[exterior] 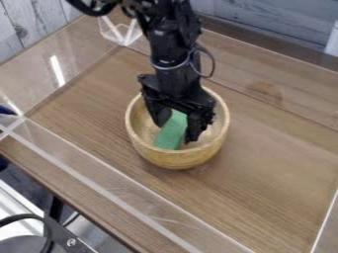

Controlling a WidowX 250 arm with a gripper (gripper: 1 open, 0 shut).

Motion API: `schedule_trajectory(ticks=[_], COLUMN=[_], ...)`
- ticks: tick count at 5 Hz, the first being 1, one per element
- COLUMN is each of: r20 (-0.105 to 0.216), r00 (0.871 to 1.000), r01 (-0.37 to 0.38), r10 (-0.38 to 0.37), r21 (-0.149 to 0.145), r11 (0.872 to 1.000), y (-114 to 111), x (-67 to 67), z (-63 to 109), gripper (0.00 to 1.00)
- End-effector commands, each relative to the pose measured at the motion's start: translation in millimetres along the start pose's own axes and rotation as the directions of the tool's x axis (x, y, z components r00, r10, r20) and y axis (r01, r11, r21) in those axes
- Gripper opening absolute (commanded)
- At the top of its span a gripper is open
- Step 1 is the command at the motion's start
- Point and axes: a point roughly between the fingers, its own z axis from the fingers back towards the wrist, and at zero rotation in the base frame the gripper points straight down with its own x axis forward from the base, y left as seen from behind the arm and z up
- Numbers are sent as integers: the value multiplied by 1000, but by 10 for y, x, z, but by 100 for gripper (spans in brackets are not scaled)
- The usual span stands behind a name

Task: Remove the green block from inside the brown bowl and put it on the table

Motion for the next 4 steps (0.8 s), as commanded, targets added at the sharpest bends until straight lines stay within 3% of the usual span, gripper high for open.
schedule_trajectory(ticks=[1,2,4], r20=[42,49,-5], r00=[999,998,997], r01=[-13,-28,-80], r10=[12,26,80], r21=[17,25,53], r11=[1000,999,995], y=[37,46,-7], x=[97,110,91], z=[-16,-92,95], gripper=[100,0,0])
